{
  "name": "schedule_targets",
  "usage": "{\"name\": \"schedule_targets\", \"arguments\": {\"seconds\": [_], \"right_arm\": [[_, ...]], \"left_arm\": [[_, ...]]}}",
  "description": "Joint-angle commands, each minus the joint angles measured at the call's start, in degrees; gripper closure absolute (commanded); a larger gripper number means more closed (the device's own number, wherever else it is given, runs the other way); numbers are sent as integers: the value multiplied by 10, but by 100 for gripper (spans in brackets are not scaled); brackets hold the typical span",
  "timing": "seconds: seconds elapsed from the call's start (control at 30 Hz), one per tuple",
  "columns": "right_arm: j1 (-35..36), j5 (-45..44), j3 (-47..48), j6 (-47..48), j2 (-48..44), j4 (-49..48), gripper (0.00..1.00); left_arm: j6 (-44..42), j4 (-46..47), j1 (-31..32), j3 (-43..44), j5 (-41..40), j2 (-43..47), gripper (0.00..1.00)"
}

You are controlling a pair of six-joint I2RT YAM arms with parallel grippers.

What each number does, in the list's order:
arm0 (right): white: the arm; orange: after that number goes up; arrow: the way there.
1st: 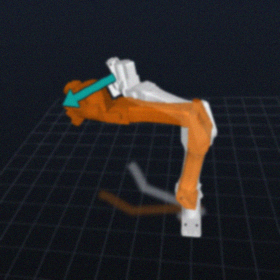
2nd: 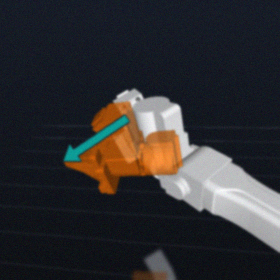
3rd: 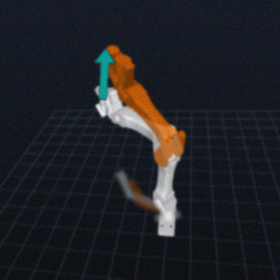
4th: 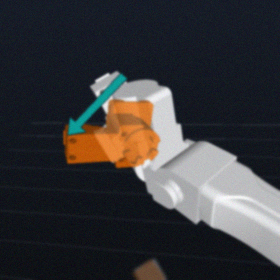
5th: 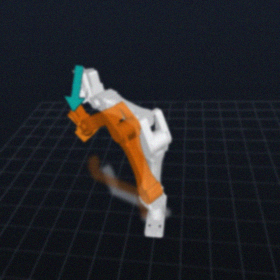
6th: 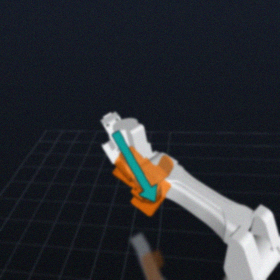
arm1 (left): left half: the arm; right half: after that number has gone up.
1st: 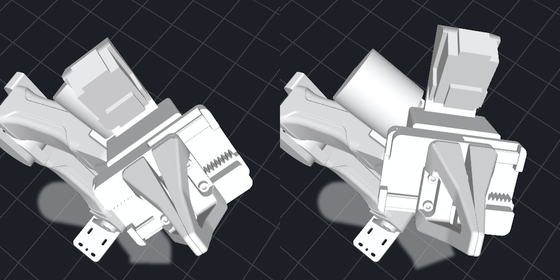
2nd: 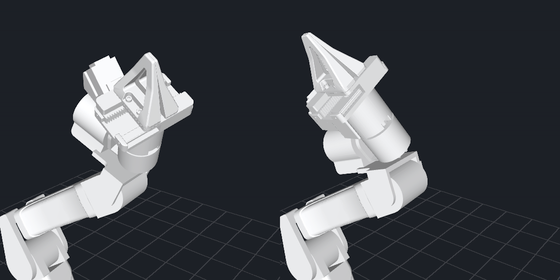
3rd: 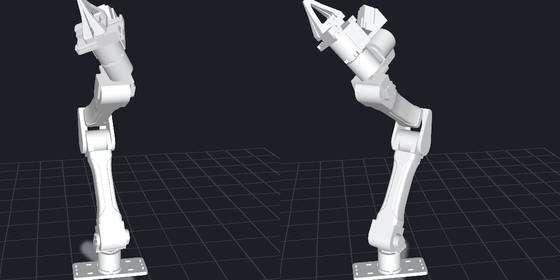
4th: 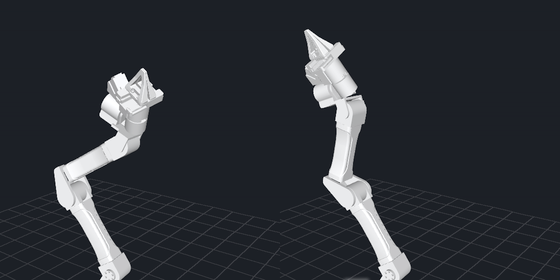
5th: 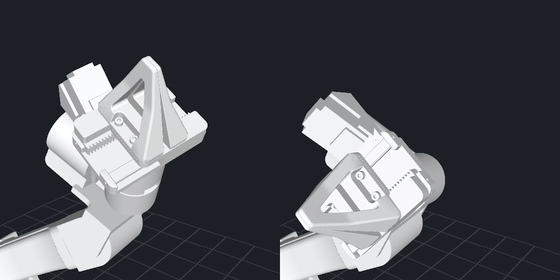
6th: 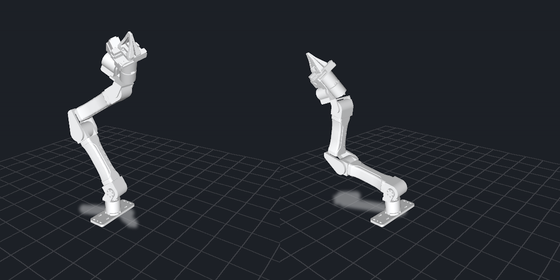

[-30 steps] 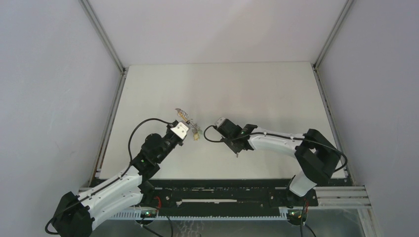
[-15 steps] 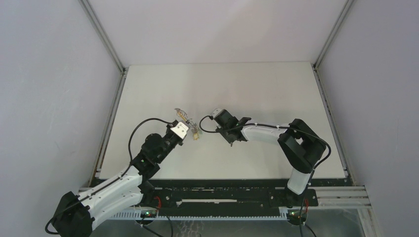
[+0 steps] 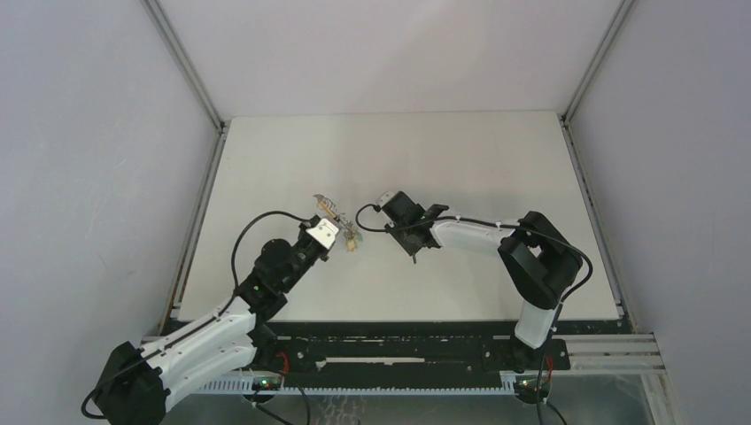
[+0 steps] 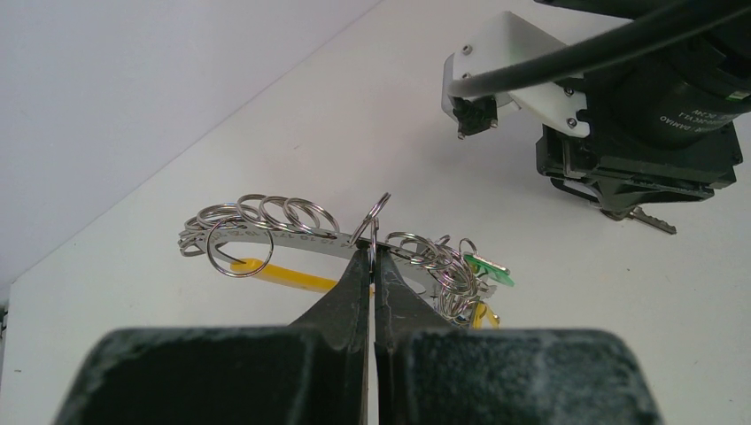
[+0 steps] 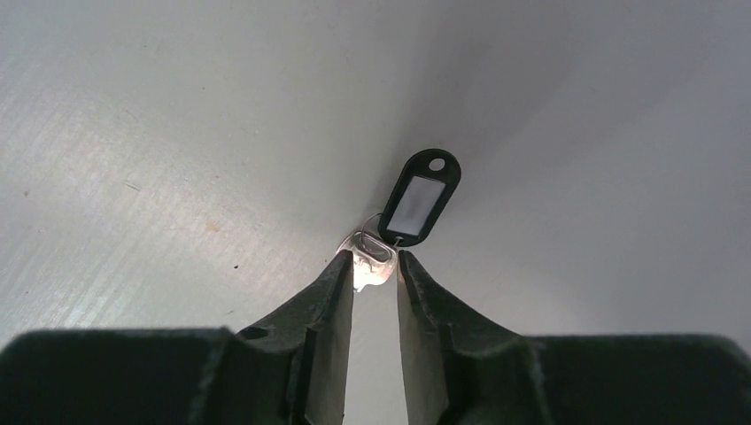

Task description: Put the keys on the keyring

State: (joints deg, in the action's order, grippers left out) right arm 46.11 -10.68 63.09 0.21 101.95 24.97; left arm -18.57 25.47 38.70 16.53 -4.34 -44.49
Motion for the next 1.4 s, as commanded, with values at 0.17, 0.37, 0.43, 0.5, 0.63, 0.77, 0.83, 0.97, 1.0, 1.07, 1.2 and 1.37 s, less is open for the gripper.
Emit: {"name": "schedule_targets", "arguments": {"seconds": [0.17,0.37,0.43,0.5,0.63,0.77,0.83,0.97,1.0,1.07,1.2,1.37], "right_arm": [[6,-26,42,-6,-18,24,71],[14,-24,66,-6,12,34,71],[15,-26,73,-3,21,41,71],[14,-25,73,-4,28,43,71],[7,-13,73,-6,40,43,69],[-1,6,73,-6,50,50,66],[-6,11,73,-7,56,54,66],[-30,25,50,-17,53,46,67],[-39,35,38,-20,47,38,68],[-57,65,14,-27,29,20,71],[-95,150,-33,-41,-12,-26,78],[-146,263,-85,-67,-61,-86,93]], "left_arm": [[8,52,-2,-12,-7,8,100],[8,54,-3,-14,-16,10,100],[8,54,-2,-14,-17,10,100],[8,54,-2,-14,-17,10,100],[9,54,-2,-16,-17,12,100],[9,54,-2,-15,-16,12,100],[9,54,-2,-15,-16,11,100],[8,52,-2,-14,-15,13,100],[8,51,-2,-14,-15,14,100],[8,52,-2,-14,-14,13,100],[8,51,-2,-13,-10,12,100],[9,52,-2,-13,-7,13,100]]}}
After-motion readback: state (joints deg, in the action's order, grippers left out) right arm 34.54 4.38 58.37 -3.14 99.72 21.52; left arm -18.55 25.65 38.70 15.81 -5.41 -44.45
